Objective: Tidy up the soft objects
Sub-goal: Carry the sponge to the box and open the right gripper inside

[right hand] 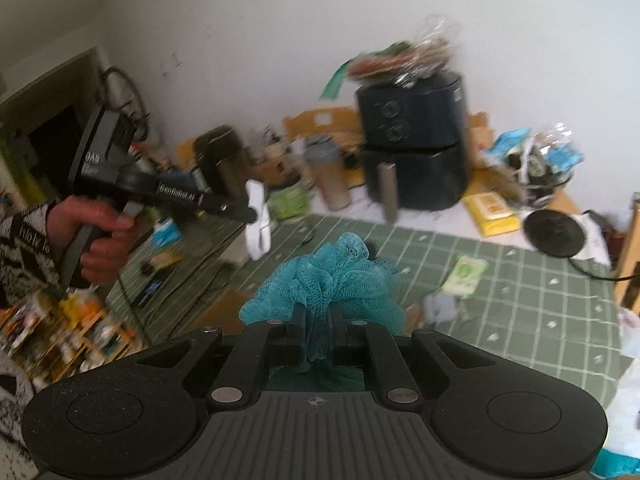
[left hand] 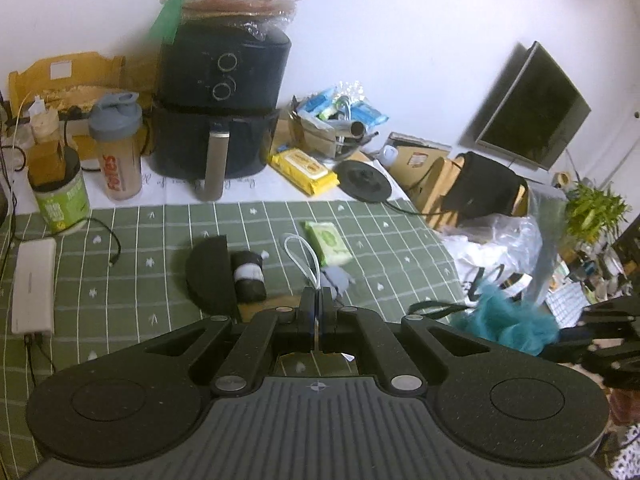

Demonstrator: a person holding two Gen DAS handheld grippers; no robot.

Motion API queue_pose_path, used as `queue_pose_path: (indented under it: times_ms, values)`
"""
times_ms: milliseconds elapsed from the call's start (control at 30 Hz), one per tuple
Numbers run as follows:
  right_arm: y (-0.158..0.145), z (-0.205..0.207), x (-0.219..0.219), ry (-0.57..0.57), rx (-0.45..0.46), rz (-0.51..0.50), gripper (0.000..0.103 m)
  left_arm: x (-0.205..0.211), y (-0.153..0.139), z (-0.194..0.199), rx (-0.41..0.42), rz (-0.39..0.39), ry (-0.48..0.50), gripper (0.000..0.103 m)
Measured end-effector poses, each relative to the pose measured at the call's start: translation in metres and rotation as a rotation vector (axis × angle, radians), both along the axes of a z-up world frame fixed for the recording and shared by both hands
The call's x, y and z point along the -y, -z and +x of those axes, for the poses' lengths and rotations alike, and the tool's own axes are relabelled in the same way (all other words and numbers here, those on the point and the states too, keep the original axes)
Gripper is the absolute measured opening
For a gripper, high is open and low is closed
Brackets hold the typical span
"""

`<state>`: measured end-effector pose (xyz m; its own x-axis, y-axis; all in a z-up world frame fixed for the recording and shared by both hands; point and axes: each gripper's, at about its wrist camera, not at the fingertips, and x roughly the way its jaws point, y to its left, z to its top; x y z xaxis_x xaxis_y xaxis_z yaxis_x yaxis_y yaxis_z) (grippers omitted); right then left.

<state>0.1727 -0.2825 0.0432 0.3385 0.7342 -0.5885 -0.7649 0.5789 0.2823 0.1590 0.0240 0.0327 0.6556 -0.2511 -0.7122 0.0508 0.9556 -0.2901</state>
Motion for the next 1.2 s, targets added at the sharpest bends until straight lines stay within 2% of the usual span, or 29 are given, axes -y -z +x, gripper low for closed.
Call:
queue_pose_path:
  times_ms: [233,300,333,400,467,533,567,667,833,967,1000,1067,1100,1133,1200]
  values:
    - [0.027,-0.017,-0.017,-0.073,-0.008,-0.076,0.013,0.007,0.012,-0.022,-0.046,-0.007,-0.016,0.002]
    - [0.038,-0.019,-0.024,-0.081,-0.013,-0.112,0.018,0.008,0.017,-0.026,-0.064,-0.004,-0.026,0.002]
    - [0.043,-0.019,-0.027,-0.080,-0.019,-0.139,0.029,0.008,0.019,-0.029,-0.072,-0.005,-0.032,0.002]
    - [0.052,-0.021,-0.030,-0.062,-0.023,-0.160,0.039,0.009,0.023,-0.034,-0.086,-0.012,-0.042,0.002]
    - [0.056,-0.020,-0.028,-0.046,-0.041,-0.146,0.072,0.010,0.027,-0.039,-0.098,-0.013,-0.048,0.002]
    - [0.057,-0.020,-0.026,-0.024,-0.037,-0.139,0.090,0.012,0.030,-0.043,-0.109,-0.011,-0.052,0.002]
    - [0.056,-0.020,-0.024,-0.018,-0.031,-0.136,0.094,0.013,0.031,-0.044,-0.115,-0.011,-0.054,0.002]
    - [0.053,-0.019,-0.021,-0.002,-0.026,-0.132,0.100,0.016,0.035,-0.048,-0.130,-0.011,-0.055,0.002]
    - [0.050,-0.018,-0.017,0.012,-0.015,-0.126,0.103,0.022,0.036,-0.051,-0.162,-0.003,-0.040,0.002]
    - [0.049,-0.017,-0.014,0.023,-0.023,-0.125,0.103,0.028,0.041,-0.050,-0.232,0.054,-0.003,0.004]
    - [0.050,-0.018,-0.014,0.024,-0.025,-0.124,0.103,0.031,0.044,-0.048,-0.262,0.081,0.009,0.007]
    - [0.051,-0.018,-0.014,0.022,-0.030,-0.125,0.103,0.035,0.049,-0.048,-0.289,0.132,0.011,0.023]
    - [0.051,-0.019,-0.014,0.022,-0.032,-0.128,0.103,0.035,0.050,-0.049,-0.294,0.146,0.007,0.039]
    - [0.052,-0.019,-0.014,0.024,-0.033,-0.134,0.103,0.035,0.051,-0.051,-0.296,0.152,0.004,0.047]
    - [0.054,-0.021,-0.014,0.029,-0.033,-0.145,0.103,0.036,0.051,-0.054,-0.298,0.153,-0.001,0.047]
